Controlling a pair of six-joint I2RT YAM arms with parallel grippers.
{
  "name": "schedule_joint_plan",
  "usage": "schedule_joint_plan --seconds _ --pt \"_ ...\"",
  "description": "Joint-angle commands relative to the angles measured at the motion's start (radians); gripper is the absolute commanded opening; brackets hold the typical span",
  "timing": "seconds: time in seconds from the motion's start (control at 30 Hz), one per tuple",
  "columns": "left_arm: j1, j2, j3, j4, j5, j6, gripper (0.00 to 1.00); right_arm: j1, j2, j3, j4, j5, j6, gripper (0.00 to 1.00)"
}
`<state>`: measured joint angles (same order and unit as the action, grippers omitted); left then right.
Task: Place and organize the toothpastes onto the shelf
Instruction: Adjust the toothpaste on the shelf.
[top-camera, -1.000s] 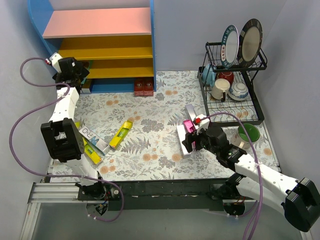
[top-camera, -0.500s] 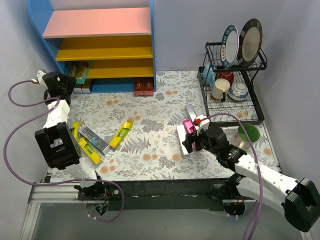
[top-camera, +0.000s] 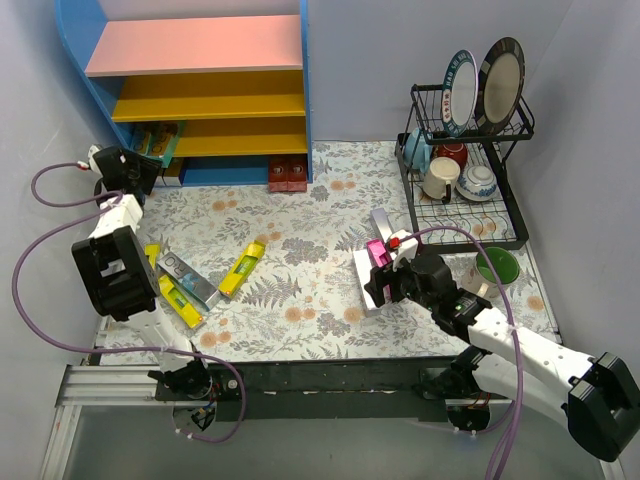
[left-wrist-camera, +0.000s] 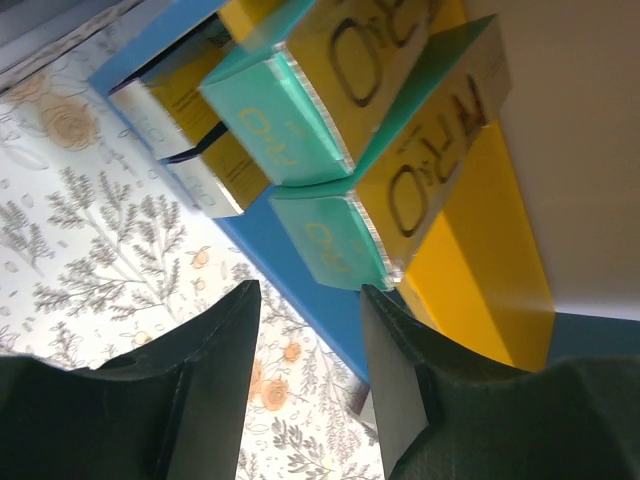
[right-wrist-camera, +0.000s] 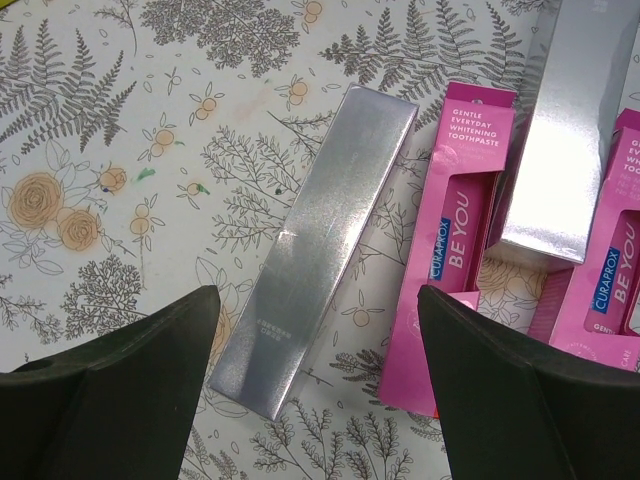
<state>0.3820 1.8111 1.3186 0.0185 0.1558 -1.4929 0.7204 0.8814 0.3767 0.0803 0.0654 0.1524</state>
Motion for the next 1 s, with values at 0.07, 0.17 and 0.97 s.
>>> schedule_joint_plan --seconds 0.07,0.17,0.97 --pt "-0.005 0.013 0.090 0.015 0.059 -0.006 0.43 0.001 0.007 0.001 0.049 -0.006 -0.010 0.88" --pt "-0.014 0.036 0.123 0.011 0.073 -0.003 0.43 0.001 0.008 0.001 0.045 -0.004 -0.010 0.88" --pt "-0.043 -0.064 0.143 -0.069 0.045 0.118 0.69 0.001 -0.012 0.045 0.004 -0.009 -0.004 0.88"
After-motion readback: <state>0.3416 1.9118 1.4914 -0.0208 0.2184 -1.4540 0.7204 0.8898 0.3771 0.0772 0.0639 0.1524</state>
